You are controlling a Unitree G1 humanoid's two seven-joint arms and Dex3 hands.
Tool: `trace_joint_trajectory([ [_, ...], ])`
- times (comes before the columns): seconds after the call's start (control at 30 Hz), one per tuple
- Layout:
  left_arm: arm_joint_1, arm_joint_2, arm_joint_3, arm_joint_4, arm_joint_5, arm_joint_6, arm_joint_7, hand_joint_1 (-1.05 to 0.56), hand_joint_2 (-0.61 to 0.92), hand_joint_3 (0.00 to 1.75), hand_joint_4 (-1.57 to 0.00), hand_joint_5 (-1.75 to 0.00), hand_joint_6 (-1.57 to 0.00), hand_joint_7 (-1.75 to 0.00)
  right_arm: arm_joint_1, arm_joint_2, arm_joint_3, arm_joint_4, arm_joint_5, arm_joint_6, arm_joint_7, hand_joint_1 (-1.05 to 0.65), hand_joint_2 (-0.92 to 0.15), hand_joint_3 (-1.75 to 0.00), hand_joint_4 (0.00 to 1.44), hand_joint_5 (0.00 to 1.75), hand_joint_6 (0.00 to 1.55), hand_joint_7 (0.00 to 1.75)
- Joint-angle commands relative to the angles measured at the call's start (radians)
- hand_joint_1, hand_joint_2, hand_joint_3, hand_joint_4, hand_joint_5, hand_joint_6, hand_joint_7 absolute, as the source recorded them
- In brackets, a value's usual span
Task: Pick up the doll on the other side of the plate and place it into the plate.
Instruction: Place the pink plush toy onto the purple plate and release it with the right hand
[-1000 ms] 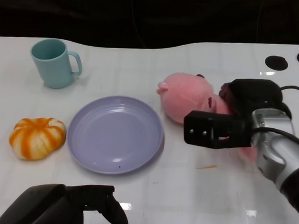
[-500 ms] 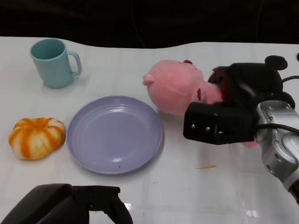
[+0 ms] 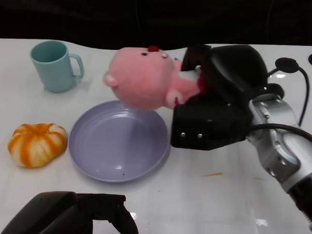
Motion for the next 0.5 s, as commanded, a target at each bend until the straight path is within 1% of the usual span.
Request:
trace_joint_trajectory([
  [0.03, 0.011, 0.004, -0.024, -0.019, 0.019, -0.045, 0.004, -0.23, 0.88, 0.46, -0.62, -1.67, -0.74, -0.85, -0.048, 0.036, 0.007, 0.002, 0.007, -0.022, -0.005, -0.32, -0.82, -0.3, 0.95, 1.75, 0.7, 1.69],
  [0.1, 0.011, 0.0, -0.031, -0.02, 0.023, -0.043, 0.005, -0.23, 0.88, 0.46, -0.62, -1.67, -0.74, -0.85, -0.055, 0.058, 0.013, 0.012, 0.007, -0.029, -0.004, -0.33, -0.83, -0.31, 0.92, 1.75, 0.71, 1.62],
  [0.13, 0.01, -0.003, -0.035, -0.02, 0.026, -0.045, 0.008, -0.23, 0.87, 0.46, -0.62, -1.67, -0.74, -0.86, -0.058, 0.074, 0.019, 0.02, 0.008, -0.029, -0.007, -0.32, -0.82, -0.32, 0.93, 1.75, 0.72, 1.63],
  [0.2, 0.009, -0.007, -0.044, -0.021, 0.033, -0.044, 0.011, -0.23, 0.87, 0.47, -0.63, -1.68, -0.74, -0.86, -0.062, 0.095, 0.027, 0.029, 0.008, -0.028, -0.003, -0.3, -0.72, -0.51, 0.95, 1.75, 0.72, 1.67],
  [0.23, 0.008, -0.008, -0.049, -0.022, 0.038, -0.042, 0.012, -0.23, 0.87, 0.47, -0.63, -1.68, -0.74, -0.86, -0.064, 0.112, 0.031, 0.037, 0.009, -0.021, 0.0, -0.3, -0.68, -0.6, 0.96, 1.75, 0.74, 1.64],
  [0.3, 0.009, -0.01, -0.055, -0.025, 0.045, -0.04, 0.012, -0.24, 0.87, 0.48, -0.62, -1.68, -0.74, -0.86, -0.067, 0.137, 0.039, 0.047, 0.007, -0.004, 0.015, -0.31, -0.65, -0.67, 0.94, 1.75, 0.77, 1.55],
  [0.33, 0.009, -0.012, -0.057, -0.026, 0.047, -0.04, 0.012, -0.23, 0.87, 0.48, -0.62, -1.68, -0.74, -0.86, -0.066, 0.151, 0.043, 0.049, 0.008, 0.009, 0.031, -0.31, -0.63, -0.71, 0.94, 1.75, 0.79, 1.48],
  [0.4, 0.012, -0.014, -0.059, -0.03, 0.048, -0.037, 0.008, -0.23, 0.87, 0.48, -0.62, -1.67, -0.73, -0.87, -0.057, 0.17, 0.041, 0.044, 0.023, 0.023, 0.06, -0.3, -0.6, -0.76, 0.95, 1.75, 0.81, 1.42],
  [0.43, 0.013, -0.015, -0.06, -0.031, 0.048, -0.035, 0.007, -0.23, 0.87, 0.49, -0.62, -1.67, -0.73, -0.87, -0.054, 0.175, 0.039, 0.041, 0.03, 0.026, 0.068, -0.29, -0.59, -0.76, 0.95, 1.75, 0.84, 1.31],
  [0.47, 0.014, -0.015, -0.059, -0.033, 0.048, -0.033, 0.005, -0.23, 0.87, 0.49, -0.62, -1.66, -0.73, -0.87, -0.045, 0.183, 0.033, 0.029, 0.047, 0.038, 0.095, -0.29, -0.58, -0.77, 0.95, 1.75, 0.85, 1.27],
  [0.5, 0.015, -0.015, -0.057, -0.036, 0.046, -0.033, 0.004, -0.23, 0.87, 0.49, -0.62, -1.66, -0.73, -0.87, -0.037, 0.189, 0.03, 0.014, 0.061, 0.054, 0.124, -0.3, -0.59, -0.67, 0.91, 1.75, 0.86, 1.04],
])
